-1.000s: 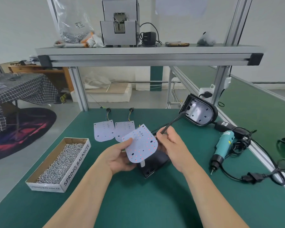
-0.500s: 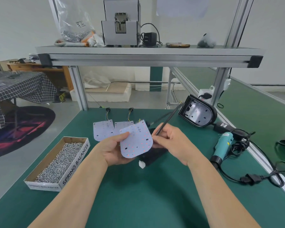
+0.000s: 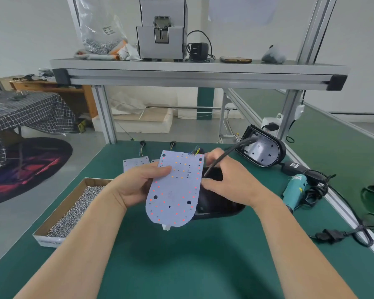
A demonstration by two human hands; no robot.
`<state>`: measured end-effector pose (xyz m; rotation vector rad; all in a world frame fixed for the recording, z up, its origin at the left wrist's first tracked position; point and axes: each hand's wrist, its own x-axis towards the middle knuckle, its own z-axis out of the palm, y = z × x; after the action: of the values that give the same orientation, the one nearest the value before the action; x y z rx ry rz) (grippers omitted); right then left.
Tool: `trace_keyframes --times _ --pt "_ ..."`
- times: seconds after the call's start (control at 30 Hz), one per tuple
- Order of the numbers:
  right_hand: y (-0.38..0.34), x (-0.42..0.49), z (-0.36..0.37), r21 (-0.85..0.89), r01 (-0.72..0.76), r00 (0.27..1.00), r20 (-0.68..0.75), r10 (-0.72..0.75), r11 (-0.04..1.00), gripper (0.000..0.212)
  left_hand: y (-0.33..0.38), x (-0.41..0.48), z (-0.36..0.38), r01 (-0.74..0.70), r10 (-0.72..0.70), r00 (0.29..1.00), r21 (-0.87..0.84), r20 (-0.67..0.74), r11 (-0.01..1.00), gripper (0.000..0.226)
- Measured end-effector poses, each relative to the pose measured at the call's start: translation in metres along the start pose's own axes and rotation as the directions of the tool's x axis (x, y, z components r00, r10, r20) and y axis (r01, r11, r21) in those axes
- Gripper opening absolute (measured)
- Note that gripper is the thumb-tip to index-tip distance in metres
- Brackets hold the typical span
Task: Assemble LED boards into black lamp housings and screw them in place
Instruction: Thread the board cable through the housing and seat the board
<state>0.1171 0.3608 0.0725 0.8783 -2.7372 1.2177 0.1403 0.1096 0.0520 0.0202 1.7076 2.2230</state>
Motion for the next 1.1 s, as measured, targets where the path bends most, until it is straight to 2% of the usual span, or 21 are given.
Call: trace_keyframes --times 0.07,0.13,0.2,0.3,0.43,0.5,0.57,0.63,0.73,0.8,0.83,0.87,0.93,0.97,1.0,1.03,1.1 --pt "0.0 0.002 -0.004 0.028 -0.049 0.99 0.137 0.045 0.998 0.045 0.006 -0.001 0.002 -0.001 0.0 0.999 0.03 0.035 1.0 0.028" --pt "0.0 0.003 -0.002 0.175 -0.074 0.967 0.252 0.028 0.982 0.051 0.011 -0.002 0.005 0.007 -0.008 0.998 0.015 0.057 1.0 0.025" --pt "0.002 0.002 0.003 0.304 -0.107 0.969 0.245 0.03 0.947 0.051 0.017 -0.002 0.008 0.052 -0.051 0.998 -0.023 0.025 0.998 0.025" --pt "0.011 0.002 0.013 0.375 -0.147 0.989 0.086 0.123 0.915 0.041 0.019 -0.002 0.01 0.052 -0.063 0.993 -0.106 -0.1 0.993 0.031" --pt "0.026 0.001 0.025 0.447 -0.23 0.939 -0.13 0.317 0.864 0.017 -0.003 0.0 0.012 -0.161 0.076 0.948 -0.26 -0.311 0.952 0.027" --pt "0.026 0.001 0.033 0.348 -0.218 0.908 -0.271 0.32 0.912 0.011 -0.021 0.001 0.019 -0.184 0.084 0.95 -0.325 -0.299 0.928 0.028" --pt "0.021 -0.001 0.042 0.25 -0.205 0.885 -0.365 0.288 0.946 0.012 -0.037 0.002 0.028 -0.146 0.058 0.966 -0.352 -0.25 0.925 0.033" --pt "0.014 -0.002 0.051 0.27 -0.19 0.866 -0.406 0.291 0.944 0.005 -0.049 0.005 0.034 -0.101 0.026 0.978 -0.361 -0.206 0.927 0.041" --pt "0.01 -0.005 0.053 0.359 -0.181 0.856 -0.402 0.326 0.916 0.01 -0.057 0.007 0.032 -0.104 0.028 0.981 -0.402 -0.19 0.91 0.039" --pt "0.011 -0.007 0.049 0.577 -0.142 0.92 -0.223 0.323 0.804 0.021 -0.056 0.006 0.027 -0.122 0.051 0.983 -0.423 -0.175 0.898 0.04" --pt "0.015 -0.009 0.046 0.729 -0.122 0.964 -0.075 0.256 0.674 0.029 -0.056 0.005 0.025 -0.123 0.058 0.985 -0.431 -0.161 0.894 0.042" --pt "0.02 -0.01 0.042 0.859 -0.117 0.986 0.04 0.163 0.498 0.036 -0.056 0.005 0.022 -0.115 0.056 0.988 -0.439 -0.146 0.891 0.046" --pt "0.029 -0.013 0.035 0.973 -0.148 0.988 0.153 -0.017 0.177 0.047 -0.054 0.004 0.019 -0.072 0.029 0.995 -0.463 -0.099 0.884 0.053" --pt "0.032 -0.013 0.034 0.982 -0.158 0.984 0.165 -0.064 0.107 0.045 -0.053 0.003 0.02 -0.047 0.014 0.997 -0.475 -0.072 0.879 0.053" --pt "0.035 -0.012 0.035 0.983 -0.143 0.988 0.149 -0.045 0.113 0.041 -0.053 0.003 0.02 -0.027 0.002 0.999 -0.485 -0.053 0.874 0.051" --pt "0.035 -0.01 0.038 0.976 -0.114 0.993 0.113 0.015 0.183 0.039 -0.052 0.002 0.022 -0.011 -0.008 0.999 -0.495 -0.037 0.869 0.049" --pt "0.031 -0.005 0.046 0.907 -0.091 0.991 0.042 0.127 0.412 0.041 -0.055 0.002 0.026 0.023 -0.029 1.0 -0.52 -0.005 0.854 0.048"
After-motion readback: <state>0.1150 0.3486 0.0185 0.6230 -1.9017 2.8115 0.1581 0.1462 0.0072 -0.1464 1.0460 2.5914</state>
